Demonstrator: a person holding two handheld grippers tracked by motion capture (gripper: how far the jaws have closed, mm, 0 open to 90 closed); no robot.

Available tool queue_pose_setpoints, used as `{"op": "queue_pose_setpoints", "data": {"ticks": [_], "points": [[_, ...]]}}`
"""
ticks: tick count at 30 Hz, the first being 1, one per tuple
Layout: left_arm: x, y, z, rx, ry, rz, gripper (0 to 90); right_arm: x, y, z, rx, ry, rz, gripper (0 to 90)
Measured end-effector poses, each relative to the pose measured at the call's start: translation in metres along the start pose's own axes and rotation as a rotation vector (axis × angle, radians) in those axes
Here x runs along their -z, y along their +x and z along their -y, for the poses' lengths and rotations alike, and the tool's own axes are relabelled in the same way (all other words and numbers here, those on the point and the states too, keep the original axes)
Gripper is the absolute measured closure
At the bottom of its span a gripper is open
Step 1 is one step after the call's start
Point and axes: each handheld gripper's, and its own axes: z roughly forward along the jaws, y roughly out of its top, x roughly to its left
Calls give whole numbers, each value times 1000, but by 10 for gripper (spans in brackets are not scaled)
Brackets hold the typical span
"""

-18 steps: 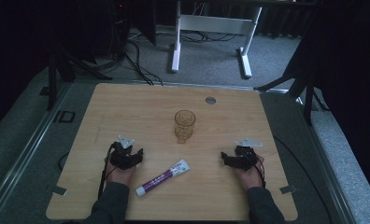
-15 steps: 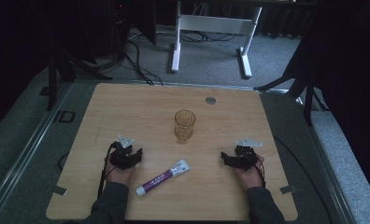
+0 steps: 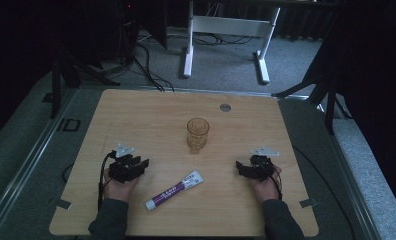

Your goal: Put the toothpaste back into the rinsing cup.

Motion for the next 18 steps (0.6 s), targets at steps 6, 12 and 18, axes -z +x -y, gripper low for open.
{"op": "queue_pose_setpoints", "data": {"ticks": [6, 12, 18], "points": [[10, -5, -5, -62, 32, -10, 593, -1, 1, -1, -5, 0, 1, 228], [25, -9, -16, -107, 35, 7, 610, -2, 1, -2, -3, 0, 1, 229], [39, -11, -29, -150, 34, 39, 612, -2, 1, -2, -6, -1, 1, 228]]}}
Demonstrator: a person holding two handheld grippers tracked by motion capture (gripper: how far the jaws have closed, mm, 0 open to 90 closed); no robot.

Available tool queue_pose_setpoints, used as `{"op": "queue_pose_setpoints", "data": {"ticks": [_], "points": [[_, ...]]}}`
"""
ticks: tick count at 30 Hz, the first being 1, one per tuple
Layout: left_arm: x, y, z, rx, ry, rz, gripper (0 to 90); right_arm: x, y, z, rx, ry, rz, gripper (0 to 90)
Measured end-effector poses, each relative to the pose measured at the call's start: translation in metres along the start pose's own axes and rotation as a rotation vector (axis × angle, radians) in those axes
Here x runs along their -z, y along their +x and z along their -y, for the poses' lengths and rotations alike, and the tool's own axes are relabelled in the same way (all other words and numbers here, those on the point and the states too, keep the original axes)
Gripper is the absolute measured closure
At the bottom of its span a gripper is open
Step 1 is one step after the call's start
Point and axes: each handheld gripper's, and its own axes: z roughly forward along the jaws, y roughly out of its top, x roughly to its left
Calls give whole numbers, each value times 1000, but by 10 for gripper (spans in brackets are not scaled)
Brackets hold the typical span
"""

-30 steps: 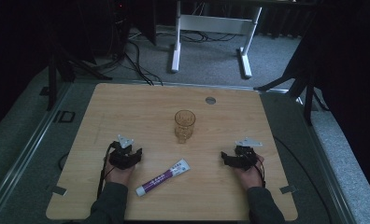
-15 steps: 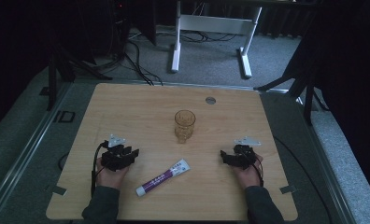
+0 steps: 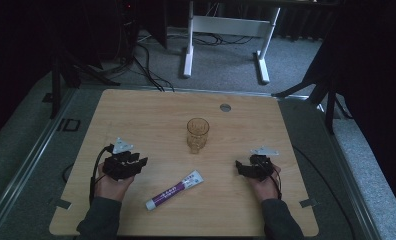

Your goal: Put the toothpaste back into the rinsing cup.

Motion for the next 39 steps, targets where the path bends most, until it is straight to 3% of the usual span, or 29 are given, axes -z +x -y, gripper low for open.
{"op": "queue_pose_setpoints", "data": {"ticks": [12, 15, 20, 28, 34, 39], "points": [[10, -11, -14, -53, 47, 41, 557, 0, 0, 0, 0, 1, 0, 228], [11, -15, -19, -58, 68, 48, 584, 0, 0, 0, 0, 1, 0, 228], [7, -26, -29, -82, 104, 56, 615, 0, 0, 0, 0, 1, 0, 228], [3, -39, -40, -106, 122, 70, 623, 0, 0, 0, 0, 1, 1, 228], [-2, -47, -46, -110, 148, 113, 623, 0, 0, 0, 0, 1, 1, 228], [-6, -53, -53, -124, 162, 124, 620, 0, 0, 0, -1, 1, 1, 228]]}}
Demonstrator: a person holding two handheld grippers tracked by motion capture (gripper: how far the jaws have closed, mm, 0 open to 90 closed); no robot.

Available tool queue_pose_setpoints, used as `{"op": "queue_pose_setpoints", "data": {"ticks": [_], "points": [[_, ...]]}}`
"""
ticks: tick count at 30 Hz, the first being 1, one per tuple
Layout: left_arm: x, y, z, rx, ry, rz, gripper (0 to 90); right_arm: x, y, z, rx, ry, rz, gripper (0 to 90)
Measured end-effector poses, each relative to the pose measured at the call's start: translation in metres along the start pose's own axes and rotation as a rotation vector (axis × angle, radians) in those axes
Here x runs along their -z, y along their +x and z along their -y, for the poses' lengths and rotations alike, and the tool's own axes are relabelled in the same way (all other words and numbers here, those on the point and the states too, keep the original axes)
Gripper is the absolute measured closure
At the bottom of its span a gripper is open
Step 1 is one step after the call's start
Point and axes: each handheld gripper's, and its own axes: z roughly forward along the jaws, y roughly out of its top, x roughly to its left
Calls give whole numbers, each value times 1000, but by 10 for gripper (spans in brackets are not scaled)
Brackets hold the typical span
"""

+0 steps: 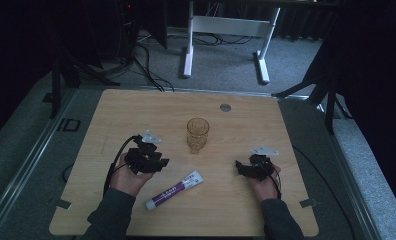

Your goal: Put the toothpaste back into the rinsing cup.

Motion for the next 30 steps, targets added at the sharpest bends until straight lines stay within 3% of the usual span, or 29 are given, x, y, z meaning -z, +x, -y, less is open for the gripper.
{"op": "queue_pose_setpoints", "data": {"ticks": [24, 30], "points": [[-18, -21, -7, -84, 110, 26, 588, 0, 0, 0, 1, 0, 0, 228], [-22, -27, -8, -103, 139, 8, 576, 0, 0, 0, 1, 0, 0, 228]]}}
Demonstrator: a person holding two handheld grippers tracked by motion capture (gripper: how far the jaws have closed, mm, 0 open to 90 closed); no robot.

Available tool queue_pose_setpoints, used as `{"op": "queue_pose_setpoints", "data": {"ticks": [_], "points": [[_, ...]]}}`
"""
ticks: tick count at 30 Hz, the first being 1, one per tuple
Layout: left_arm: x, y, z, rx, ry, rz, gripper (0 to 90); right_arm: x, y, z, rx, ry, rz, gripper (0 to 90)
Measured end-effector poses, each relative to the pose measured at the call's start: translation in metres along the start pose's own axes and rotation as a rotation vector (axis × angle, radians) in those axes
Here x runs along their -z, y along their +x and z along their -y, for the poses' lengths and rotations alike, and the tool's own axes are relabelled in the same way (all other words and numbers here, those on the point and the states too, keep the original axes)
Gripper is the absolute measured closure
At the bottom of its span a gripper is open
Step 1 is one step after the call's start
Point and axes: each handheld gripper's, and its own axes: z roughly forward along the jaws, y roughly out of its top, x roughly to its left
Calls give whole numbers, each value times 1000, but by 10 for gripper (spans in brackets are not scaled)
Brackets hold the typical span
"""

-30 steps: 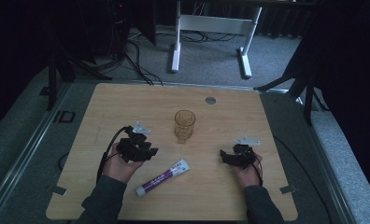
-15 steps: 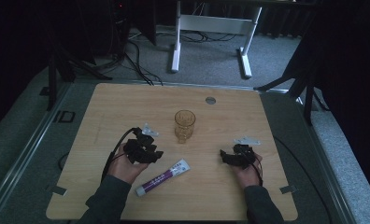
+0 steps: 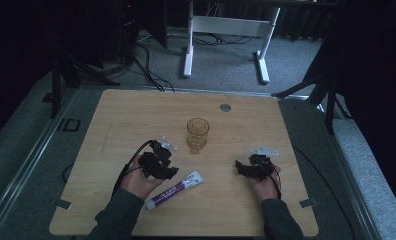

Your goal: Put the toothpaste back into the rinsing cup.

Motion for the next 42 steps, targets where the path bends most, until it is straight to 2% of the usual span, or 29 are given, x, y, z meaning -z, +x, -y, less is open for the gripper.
{"op": "queue_pose_setpoints", "data": {"ticks": [7, 12, 22, 29, 42], "points": [[-4, -5, -3, -20, 36, -6, 564, 0, 0, 0, 0, 0, 0, 228], [-5, -7, -4, -15, 46, -22, 565, 0, 0, 0, 1, 0, -1, 228], [-10, -9, -6, -26, 84, -13, 567, 0, 0, 0, 1, 0, -1, 228], [-13, -11, -8, -53, 114, -20, 572, 0, 0, 0, 1, 0, -2, 228], [-18, -16, -8, -67, 159, -30, 567, 0, 0, 0, 1, 0, -2, 228]]}}
